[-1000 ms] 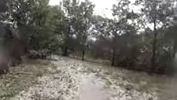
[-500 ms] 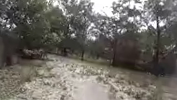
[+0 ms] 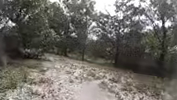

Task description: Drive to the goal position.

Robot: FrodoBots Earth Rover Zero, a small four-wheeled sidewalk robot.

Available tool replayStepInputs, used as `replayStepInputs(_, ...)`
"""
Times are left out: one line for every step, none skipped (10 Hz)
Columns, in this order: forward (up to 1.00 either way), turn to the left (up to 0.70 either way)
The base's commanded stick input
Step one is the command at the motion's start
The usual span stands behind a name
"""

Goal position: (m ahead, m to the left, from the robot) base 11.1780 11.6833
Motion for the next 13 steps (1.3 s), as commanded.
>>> replayStepInputs(0.70,0.00)
replayStepInputs(0.70,0.00)
replayStepInputs(0.70,0.00)
replayStepInputs(0.70,0.00)
replayStepInputs(0.70,0.00)
replayStepInputs(0.70,0.00)
replayStepInputs(0.70,0.00)
replayStepInputs(0.70,0.00)
replayStepInputs(0.70,0.00)
replayStepInputs(0.70,0.00)
replayStepInputs(0.70,0.00)
replayStepInputs(0.70,0.00)
replayStepInputs(0.70,0.00)
